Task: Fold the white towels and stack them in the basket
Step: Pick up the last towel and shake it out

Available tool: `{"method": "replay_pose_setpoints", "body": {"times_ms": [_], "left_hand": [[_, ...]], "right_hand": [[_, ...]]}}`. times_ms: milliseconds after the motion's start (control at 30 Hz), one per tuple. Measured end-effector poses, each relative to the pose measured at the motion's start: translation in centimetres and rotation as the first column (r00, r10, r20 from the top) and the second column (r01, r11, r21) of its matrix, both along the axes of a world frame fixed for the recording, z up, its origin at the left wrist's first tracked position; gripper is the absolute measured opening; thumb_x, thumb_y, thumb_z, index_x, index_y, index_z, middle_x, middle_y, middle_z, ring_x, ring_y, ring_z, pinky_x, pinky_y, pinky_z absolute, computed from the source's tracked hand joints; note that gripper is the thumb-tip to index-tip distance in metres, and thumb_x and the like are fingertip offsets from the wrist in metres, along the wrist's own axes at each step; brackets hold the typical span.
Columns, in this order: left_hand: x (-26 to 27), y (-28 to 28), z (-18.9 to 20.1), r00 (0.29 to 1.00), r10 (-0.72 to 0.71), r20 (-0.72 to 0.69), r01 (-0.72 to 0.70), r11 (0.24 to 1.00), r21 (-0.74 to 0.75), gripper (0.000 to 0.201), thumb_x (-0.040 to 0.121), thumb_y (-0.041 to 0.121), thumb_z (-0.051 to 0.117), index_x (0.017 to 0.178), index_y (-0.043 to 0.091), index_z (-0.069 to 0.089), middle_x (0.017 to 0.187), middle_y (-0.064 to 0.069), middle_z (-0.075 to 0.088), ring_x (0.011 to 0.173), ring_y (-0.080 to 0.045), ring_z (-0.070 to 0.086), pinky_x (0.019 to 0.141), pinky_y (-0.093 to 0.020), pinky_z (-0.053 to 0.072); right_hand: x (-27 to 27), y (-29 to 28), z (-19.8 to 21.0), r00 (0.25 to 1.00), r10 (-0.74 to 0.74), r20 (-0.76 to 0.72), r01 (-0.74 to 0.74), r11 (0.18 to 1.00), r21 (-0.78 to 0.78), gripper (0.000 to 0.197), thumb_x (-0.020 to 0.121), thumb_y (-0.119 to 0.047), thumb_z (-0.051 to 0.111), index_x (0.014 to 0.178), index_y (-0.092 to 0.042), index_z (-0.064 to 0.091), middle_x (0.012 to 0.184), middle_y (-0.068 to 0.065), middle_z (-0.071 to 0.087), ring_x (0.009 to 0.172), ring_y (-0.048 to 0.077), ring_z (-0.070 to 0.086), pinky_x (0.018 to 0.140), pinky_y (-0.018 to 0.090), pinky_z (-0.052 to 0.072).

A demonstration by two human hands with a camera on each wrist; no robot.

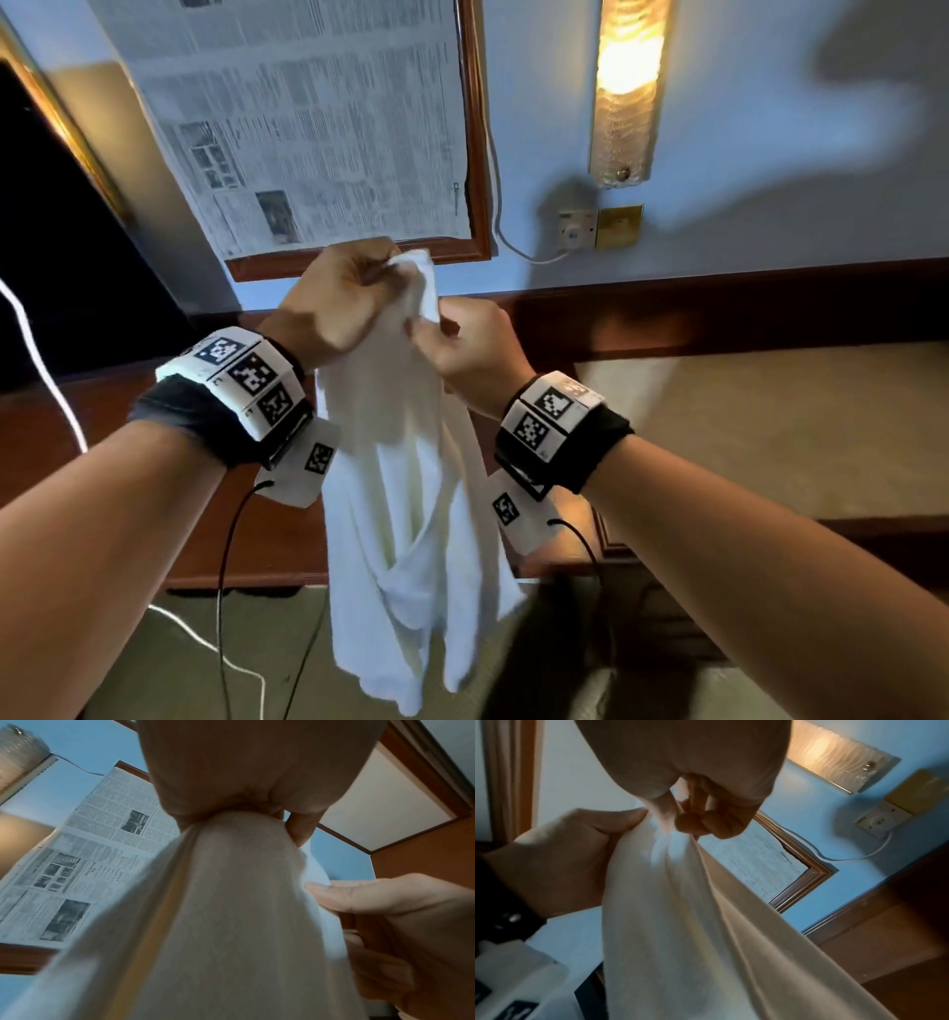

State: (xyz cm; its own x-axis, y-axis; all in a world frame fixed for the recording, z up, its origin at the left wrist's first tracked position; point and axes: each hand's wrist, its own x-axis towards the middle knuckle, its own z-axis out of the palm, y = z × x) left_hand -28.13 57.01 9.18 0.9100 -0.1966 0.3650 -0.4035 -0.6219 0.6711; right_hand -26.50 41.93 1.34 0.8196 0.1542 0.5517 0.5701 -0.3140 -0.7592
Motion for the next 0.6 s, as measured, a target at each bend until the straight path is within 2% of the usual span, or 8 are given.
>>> {"method": "replay_pose_setpoints", "body": {"times_ms": [67, 133, 200, 267, 333, 433, 500, 600], "left_hand": [[0.0, 0.6, 0.0, 0.999, 0.033, 0.023, -0.033, 0.999, -0.014, 0.034, 0.101, 0.028, 0.057, 0.080, 0.003, 0.052, 0.072, -0.005, 0.044, 0.067, -0.013, 0.040, 0.059, -0.028, 0.033], [0.2, 1.1, 0.0, 0.998, 0.063, 0.010, -0.063, 0.997, -0.047, 0.030, 0.102, 0.025, 0.056, 0.080, 0.005, 0.055, 0.071, -0.004, 0.044, 0.064, -0.012, 0.040, 0.055, -0.027, 0.032], [0.4, 1.6, 0.1, 0.997, 0.075, -0.011, -0.076, 0.991, -0.113, 0.024, 0.101, 0.018, 0.057, 0.082, 0.004, 0.059, 0.070, -0.008, 0.047, 0.062, -0.013, 0.042, 0.055, -0.026, 0.033], [0.3, 2.2, 0.1, 0.997, 0.068, -0.030, -0.073, 0.983, -0.170, 0.022, 0.099, 0.010, 0.056, 0.077, 0.008, 0.059, 0.069, -0.008, 0.050, 0.059, -0.012, 0.045, 0.053, -0.023, 0.036], [0.3, 3.1, 0.1, 0.997, 0.066, -0.036, -0.072, 0.979, -0.190, 0.023, 0.099, 0.010, 0.055, 0.076, 0.013, 0.058, 0.069, -0.007, 0.052, 0.061, -0.013, 0.047, 0.054, -0.022, 0.038], [0.4, 5.1, 0.1, 0.997, 0.080, -0.024, -0.083, 0.974, -0.210, 0.021, 0.101, 0.014, 0.055, 0.086, -0.001, 0.059, 0.073, -0.013, 0.050, 0.063, -0.018, 0.049, 0.055, -0.025, 0.038], [0.7, 6.2, 0.0, 0.996, 0.088, -0.023, -0.091, 0.965, -0.248, 0.026, 0.100, 0.016, 0.056, 0.096, -0.009, 0.058, 0.080, -0.016, 0.050, 0.071, -0.022, 0.048, 0.059, -0.030, 0.037], [0.2, 7.5, 0.0, 0.996, 0.090, 0.004, -0.085, 0.950, -0.300, 0.021, 0.093, 0.021, 0.060, 0.090, 0.000, 0.063, 0.082, -0.016, 0.053, 0.075, -0.023, 0.051, 0.062, -0.031, 0.039]], "right_hand": [[0.2, 0.1, 0.4, 1.000, -0.013, 0.002, 0.012, 0.995, 0.099, 0.045, 0.085, -0.030, 0.060, 0.054, -0.022, 0.028, 0.053, -0.006, 0.030, 0.056, 0.017, 0.031, 0.054, 0.037, 0.029], [0.3, 0.4, 0.2, 1.000, -0.007, -0.019, 0.009, 0.993, 0.116, 0.042, 0.086, -0.028, 0.060, 0.056, -0.019, 0.033, 0.055, -0.001, 0.034, 0.057, 0.016, 0.032, 0.055, 0.038, 0.031], [-0.2, 0.8, -1.0, 0.998, 0.031, -0.060, -0.029, 0.999, 0.045, 0.035, 0.087, -0.026, 0.062, 0.060, -0.010, 0.046, 0.058, 0.006, 0.048, 0.057, 0.020, 0.040, 0.056, 0.040, 0.036], [-0.6, 0.9, -3.7, 0.978, 0.094, -0.185, -0.104, 0.994, -0.044, 0.022, 0.089, -0.024, 0.067, 0.073, -0.009, 0.063, 0.070, 0.006, 0.066, 0.063, 0.025, 0.058, 0.061, 0.040, 0.049], [-1.1, 0.2, -7.4, 0.938, 0.087, -0.336, -0.158, 0.968, -0.193, 0.013, 0.090, -0.021, 0.067, 0.081, -0.013, 0.069, 0.077, 0.006, 0.071, 0.067, 0.017, 0.061, 0.067, 0.036, 0.052], [-2.4, -1.3, -13.1, 0.883, -0.049, -0.467, -0.154, 0.909, -0.387, 0.020, 0.086, -0.021, 0.062, 0.073, -0.006, 0.062, 0.070, 0.010, 0.064, 0.062, 0.023, 0.053, 0.059, 0.038, 0.044], [-3.7, -2.0, -16.1, 0.875, -0.170, -0.453, -0.070, 0.882, -0.466, 0.029, 0.083, -0.019, 0.060, 0.060, -0.008, 0.045, 0.056, 0.004, 0.049, 0.057, 0.024, 0.043, 0.054, 0.035, 0.034], [-5.7, -3.5, -19.1, 0.822, -0.375, -0.428, 0.041, 0.789, -0.613, 0.032, 0.080, -0.022, 0.061, 0.056, -0.015, 0.040, 0.057, 0.000, 0.046, 0.061, 0.026, 0.045, 0.058, 0.033, 0.037]]}}
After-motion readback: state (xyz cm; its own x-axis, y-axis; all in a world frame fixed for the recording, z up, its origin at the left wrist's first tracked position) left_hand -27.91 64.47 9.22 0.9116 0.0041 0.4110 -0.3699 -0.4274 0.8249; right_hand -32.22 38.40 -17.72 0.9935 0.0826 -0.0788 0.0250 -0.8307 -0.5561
